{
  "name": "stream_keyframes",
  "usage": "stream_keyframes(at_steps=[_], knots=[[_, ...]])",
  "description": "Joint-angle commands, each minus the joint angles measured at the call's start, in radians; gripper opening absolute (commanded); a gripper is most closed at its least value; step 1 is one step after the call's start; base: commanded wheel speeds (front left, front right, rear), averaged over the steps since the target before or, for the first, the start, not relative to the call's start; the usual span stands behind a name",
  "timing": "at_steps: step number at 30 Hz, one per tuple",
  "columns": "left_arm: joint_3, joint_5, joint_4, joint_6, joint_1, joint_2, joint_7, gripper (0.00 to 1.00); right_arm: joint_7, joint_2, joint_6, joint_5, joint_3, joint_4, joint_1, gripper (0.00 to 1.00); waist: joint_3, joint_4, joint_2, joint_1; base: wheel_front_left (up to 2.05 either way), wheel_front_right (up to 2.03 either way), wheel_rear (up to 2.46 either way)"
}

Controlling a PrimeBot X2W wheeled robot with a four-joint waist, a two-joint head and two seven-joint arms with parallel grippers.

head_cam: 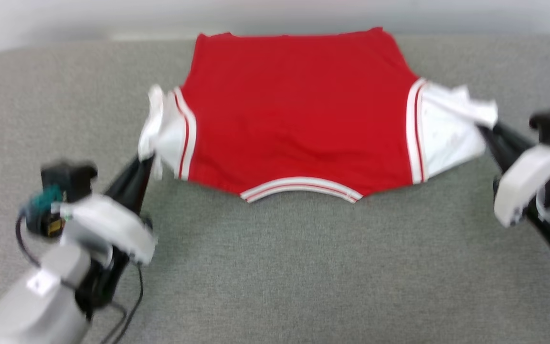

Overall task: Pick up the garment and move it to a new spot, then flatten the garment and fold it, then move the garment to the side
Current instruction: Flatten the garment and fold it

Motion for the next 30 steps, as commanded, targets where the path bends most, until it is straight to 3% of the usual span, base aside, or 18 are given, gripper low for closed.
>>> stream_keyframes(at_steps=[1, 12, 23, 30], knots=[[0.009, -0.009, -0.034, 0.026, 0.075, 0.021, -0.009, 0.00, -0.002, -0.018, -0.001, 0.011, -0.009, -0.024, 0.073, 0.00, -0.064, -0.003, 0.0000, 0.0001, 0.00, 0.00, 0.00], [0.013, -0.086, -0.199, 0.114, 0.438, 0.083, -0.009, 0.00, 0.086, -0.063, -0.001, 0.048, -0.152, -0.217, 0.499, 0.00, -0.216, -0.010, 0.0000, 0.0001, 0.00, 0.00, 0.00], [0.015, -0.141, -0.298, 0.200, 0.672, 0.119, -0.010, 0.00, 0.252, -0.015, -0.001, 0.016, -0.350, -0.409, 0.899, 0.00, -0.273, -0.011, 0.0000, 0.0001, 0.00, 0.00, 0.00], [0.001, -0.132, -0.318, 0.213, 0.725, 0.118, -0.011, 0.00, 0.391, 0.014, -0.001, -0.007, -0.419, -0.490, 1.021, 0.00, -0.256, -0.005, 0.0000, 0.0001, 0.00, 0.00, 0.00]])
